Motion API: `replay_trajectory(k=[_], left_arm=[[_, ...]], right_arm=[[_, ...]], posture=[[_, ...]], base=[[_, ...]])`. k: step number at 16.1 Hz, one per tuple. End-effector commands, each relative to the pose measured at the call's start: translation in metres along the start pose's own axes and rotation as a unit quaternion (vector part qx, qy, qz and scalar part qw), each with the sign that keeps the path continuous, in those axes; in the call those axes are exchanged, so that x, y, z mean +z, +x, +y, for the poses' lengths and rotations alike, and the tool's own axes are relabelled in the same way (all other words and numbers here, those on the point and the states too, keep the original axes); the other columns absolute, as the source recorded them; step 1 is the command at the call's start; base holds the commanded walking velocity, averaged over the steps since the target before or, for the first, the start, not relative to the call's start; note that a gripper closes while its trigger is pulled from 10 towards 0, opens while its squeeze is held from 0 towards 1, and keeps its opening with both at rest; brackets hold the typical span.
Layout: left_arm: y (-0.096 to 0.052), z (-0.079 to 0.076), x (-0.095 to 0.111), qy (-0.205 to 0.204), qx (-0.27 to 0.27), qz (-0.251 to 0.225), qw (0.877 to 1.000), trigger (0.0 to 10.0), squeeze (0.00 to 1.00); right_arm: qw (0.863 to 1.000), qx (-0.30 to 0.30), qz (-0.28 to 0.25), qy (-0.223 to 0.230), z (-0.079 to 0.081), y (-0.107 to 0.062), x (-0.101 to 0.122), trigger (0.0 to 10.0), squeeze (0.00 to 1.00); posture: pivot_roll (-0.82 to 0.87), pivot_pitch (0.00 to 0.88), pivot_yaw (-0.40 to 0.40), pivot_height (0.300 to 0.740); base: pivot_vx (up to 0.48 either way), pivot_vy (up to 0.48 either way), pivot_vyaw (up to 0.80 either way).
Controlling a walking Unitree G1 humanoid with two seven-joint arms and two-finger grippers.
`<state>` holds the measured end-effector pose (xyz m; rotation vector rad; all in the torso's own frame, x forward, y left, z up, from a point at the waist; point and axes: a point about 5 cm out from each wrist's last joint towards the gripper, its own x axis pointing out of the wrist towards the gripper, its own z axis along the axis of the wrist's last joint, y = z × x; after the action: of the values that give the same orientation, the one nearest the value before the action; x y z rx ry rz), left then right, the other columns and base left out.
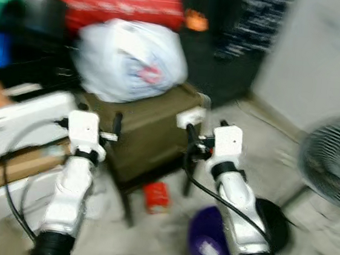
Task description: Clean up the room
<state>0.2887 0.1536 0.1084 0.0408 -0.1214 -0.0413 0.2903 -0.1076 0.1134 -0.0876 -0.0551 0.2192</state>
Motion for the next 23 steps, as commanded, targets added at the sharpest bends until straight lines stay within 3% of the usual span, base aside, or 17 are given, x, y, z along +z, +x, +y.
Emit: replay_trajectory(k=[1,5,9,15,18,23], left_arm=[[-0.001,0.000,0.002,0.007,-0.002,-0.002,1.000,10.0,0.00],[-0.003,-0.002,0.001,0.007,-0.003,0.002,1.000,10.0,0.00],[-0.006,0.006,0.000,0.013,0.005,0.011,1.000,10.0,0.00],[-0.008,0.007,-0.001,0.010,0.008,0.023,1.000,10.0,0.00],[-0.015,0.017,-0.003,0.034,0.024,0.035,0.999,10.0,0.00],[-0.015,0.019,-0.005,0.012,0.009,0.043,0.999,10.0,0.00]], right_arm=[[1.000,0.000,-0.008,0.005,0.001,0.001,0.005,10.0,0.00],[1.000,0.005,-0.006,0.004,0.002,0.002,0.005,10.0,0.00],[1.000,0.005,-0.002,0.002,0.001,0.003,0.004,10.0,0.00],[1.000,-0.005,0.001,0.006,-0.003,0.002,0.003,10.0,0.00],[1.000,-0.011,0.006,0.005,-0.005,0.000,0.001,10.0,0.00],[1.000,-0.012,0.013,0.002,-0.005,0.002,-0.002,10.0,0.00]], posture=[[0.02,0.000,0.002,0.740],[0.02,0.000,-0.006,0.740],[0.03,0.000,-0.010,0.740],[0.04,0.000,-0.010,0.740],[0.04,0.000,-0.009,0.740],[0.04,0.000,-0.008,0.740]], base=[[0.000,0.000,0.80],[0.000,0.000,0.80],[0.000,0.000,0.80],[0.000,0.000,0.00],[0.000,0.000,0.00],[0.000,0.000,0.44]])
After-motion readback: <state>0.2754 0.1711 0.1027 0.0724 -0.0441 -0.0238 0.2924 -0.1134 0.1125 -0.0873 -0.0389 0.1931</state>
